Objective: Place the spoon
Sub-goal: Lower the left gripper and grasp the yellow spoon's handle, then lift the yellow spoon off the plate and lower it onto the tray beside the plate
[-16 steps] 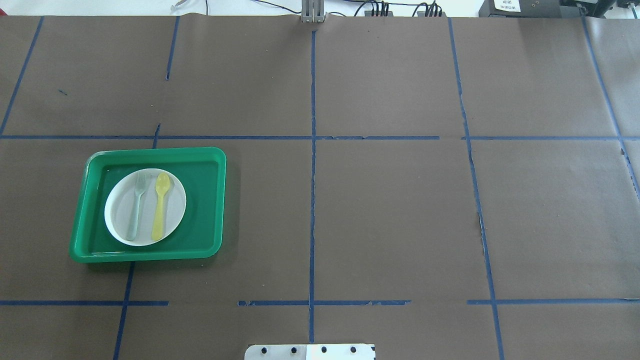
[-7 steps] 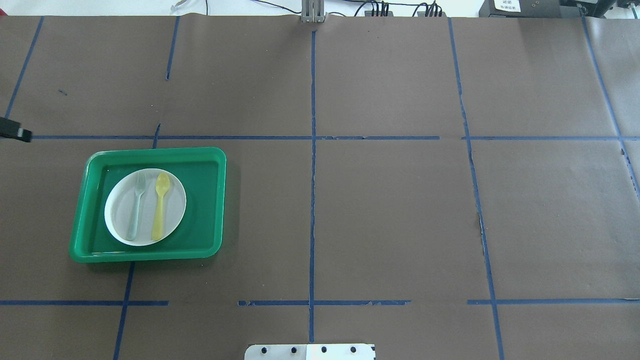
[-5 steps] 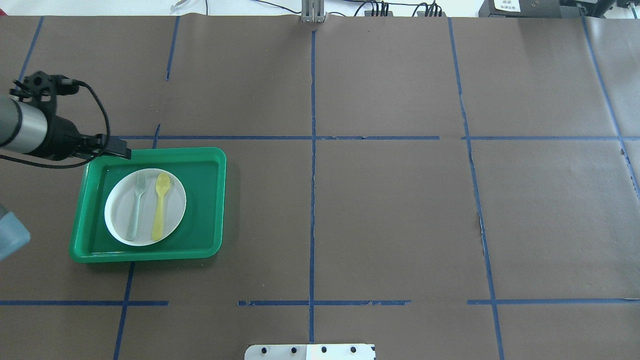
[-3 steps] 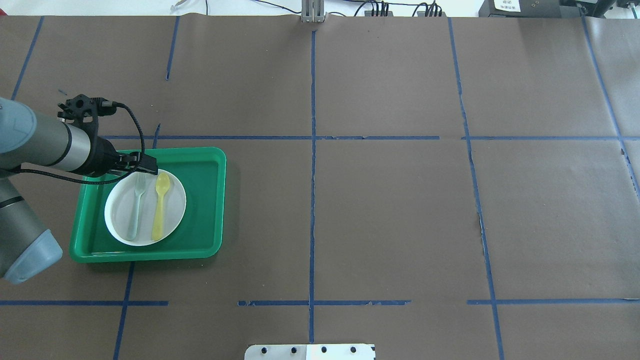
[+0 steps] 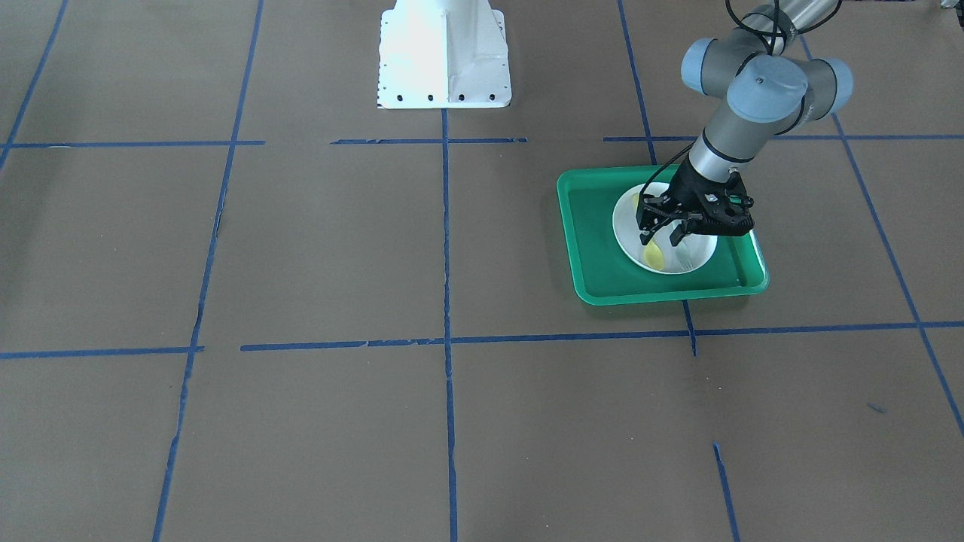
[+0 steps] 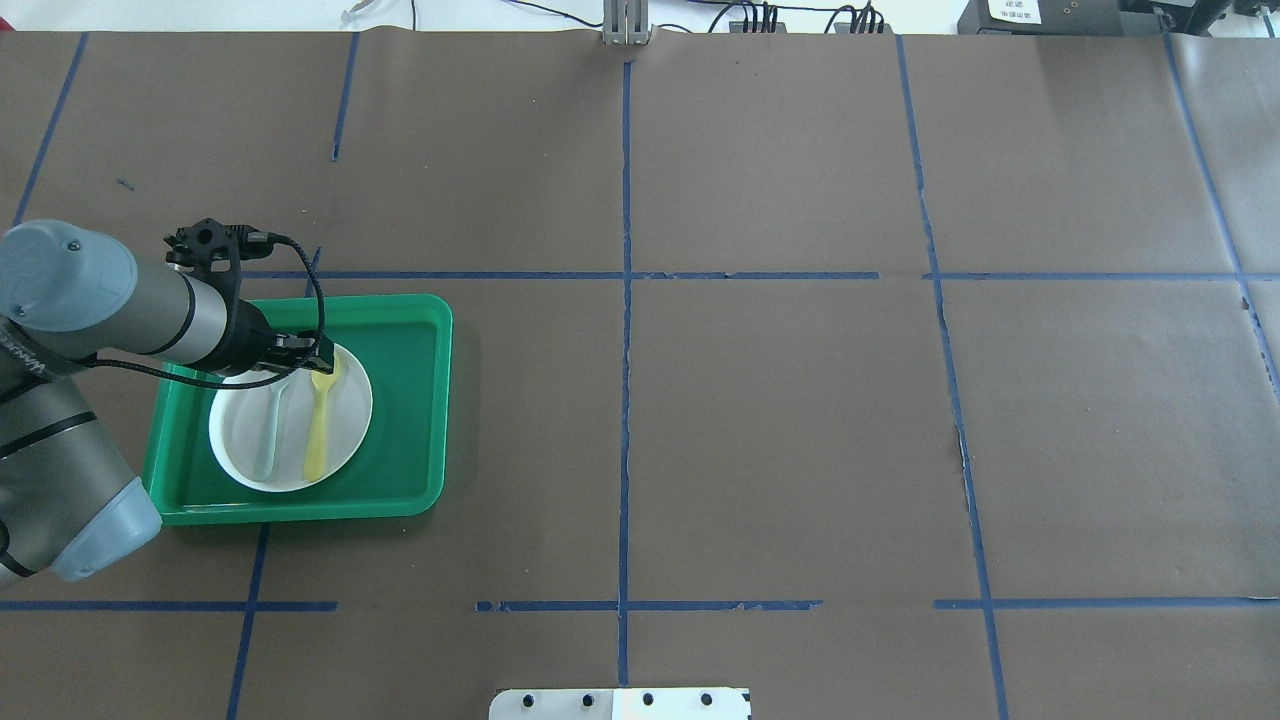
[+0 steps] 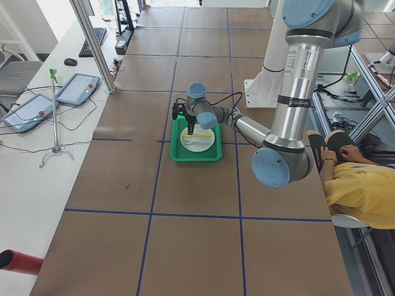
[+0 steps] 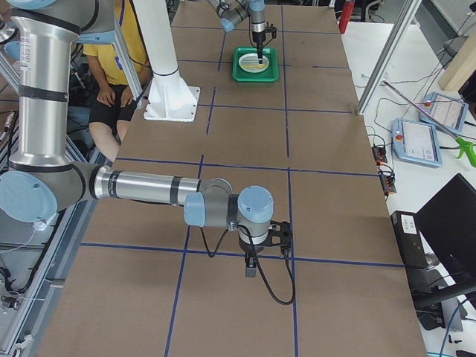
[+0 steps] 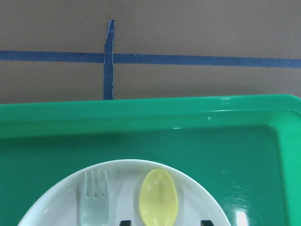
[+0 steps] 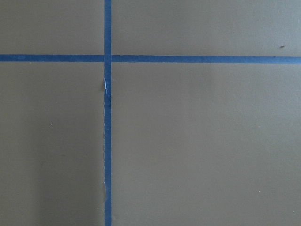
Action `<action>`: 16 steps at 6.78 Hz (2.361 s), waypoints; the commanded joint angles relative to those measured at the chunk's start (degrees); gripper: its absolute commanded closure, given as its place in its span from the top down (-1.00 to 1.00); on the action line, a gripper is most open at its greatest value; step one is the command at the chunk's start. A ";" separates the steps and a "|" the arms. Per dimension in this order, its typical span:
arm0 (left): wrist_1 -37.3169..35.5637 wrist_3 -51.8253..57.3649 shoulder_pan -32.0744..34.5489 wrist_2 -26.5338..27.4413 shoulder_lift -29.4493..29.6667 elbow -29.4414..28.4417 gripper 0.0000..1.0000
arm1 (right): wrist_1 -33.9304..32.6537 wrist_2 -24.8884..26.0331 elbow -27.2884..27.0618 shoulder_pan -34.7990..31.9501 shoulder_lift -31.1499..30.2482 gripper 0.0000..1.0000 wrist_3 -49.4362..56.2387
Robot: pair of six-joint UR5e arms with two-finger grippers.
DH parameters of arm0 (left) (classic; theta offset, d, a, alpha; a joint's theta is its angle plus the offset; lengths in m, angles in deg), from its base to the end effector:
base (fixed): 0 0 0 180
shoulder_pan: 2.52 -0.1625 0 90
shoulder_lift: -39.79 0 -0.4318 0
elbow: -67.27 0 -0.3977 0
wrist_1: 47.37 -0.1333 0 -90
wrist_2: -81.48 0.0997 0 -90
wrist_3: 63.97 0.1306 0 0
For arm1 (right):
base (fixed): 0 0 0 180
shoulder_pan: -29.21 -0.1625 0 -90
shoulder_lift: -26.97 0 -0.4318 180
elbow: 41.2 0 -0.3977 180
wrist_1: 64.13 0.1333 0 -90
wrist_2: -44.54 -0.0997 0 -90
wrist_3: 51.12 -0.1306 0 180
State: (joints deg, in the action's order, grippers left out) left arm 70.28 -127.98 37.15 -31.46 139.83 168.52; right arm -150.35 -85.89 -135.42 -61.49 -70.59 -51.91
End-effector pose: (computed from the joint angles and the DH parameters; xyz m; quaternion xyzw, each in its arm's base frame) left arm 0.4108 -0.4477 0.4471 0.0680 0.4392 -0.0245 0.8955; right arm 0.0540 -0.4400 0.7124 0.0033 -0.3455 0.0109 0.9383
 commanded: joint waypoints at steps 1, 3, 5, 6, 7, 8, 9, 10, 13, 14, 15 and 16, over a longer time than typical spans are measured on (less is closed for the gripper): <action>-0.05 -1.20 -1.17 0.08 -0.02 -0.35 0.11 | 0.00 0.00 0.00 0.00 0.00 1.00 0.00; -0.14 -1.99 -2.23 0.08 -0.11 -0.35 0.10 | 0.00 0.00 0.00 0.00 0.00 1.00 0.09; -0.14 -3.23 -3.02 0.08 -0.37 -0.35 -0.05 | 0.00 0.00 0.00 0.00 0.00 1.00 0.00; -0.14 -3.23 -3.02 0.08 -0.46 -0.44 -0.11 | 0.00 0.00 0.00 0.00 0.00 1.00 0.00; -0.75 -3.23 -3.11 0.08 -0.46 -0.44 -0.12 | 0.00 0.00 0.00 0.00 0.00 1.00 0.00; -1.54 -3.23 -3.02 0.08 -0.46 -0.35 -0.12 | 0.09 0.00 0.00 0.00 0.00 1.00 0.00; -1.55 -3.23 -3.02 0.08 -0.55 -0.35 -0.12 | 0.00 0.00 0.00 0.00 0.00 1.00 0.00; -1.55 -3.23 -3.02 0.08 -0.55 -0.35 -0.12 | 0.00 0.00 0.00 0.00 0.00 1.00 0.00; -2.34 -3.23 -3.02 0.08 -0.55 -0.35 -0.81 | 0.00 0.00 0.00 0.00 0.00 1.00 0.00; -2.43 -3.23 -2.84 0.00 -0.63 0.26 -0.99 | 0.00 0.00 0.00 0.00 0.00 1.00 0.00; -4.08 -2.97 -1.89 -0.09 -0.90 2.44 -1.00 | 0.00 0.00 0.00 0.00 0.00 1.00 0.00; -8.01 -2.88 -1.70 -0.09 -1.77 7.16 -1.00 | 0.09 0.00 0.00 0.00 0.00 1.00 0.00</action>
State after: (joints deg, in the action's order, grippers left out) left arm 65.57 -130.99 35.03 -31.51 138.77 171.63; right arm -150.33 -85.89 -135.42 -61.49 -70.59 -51.91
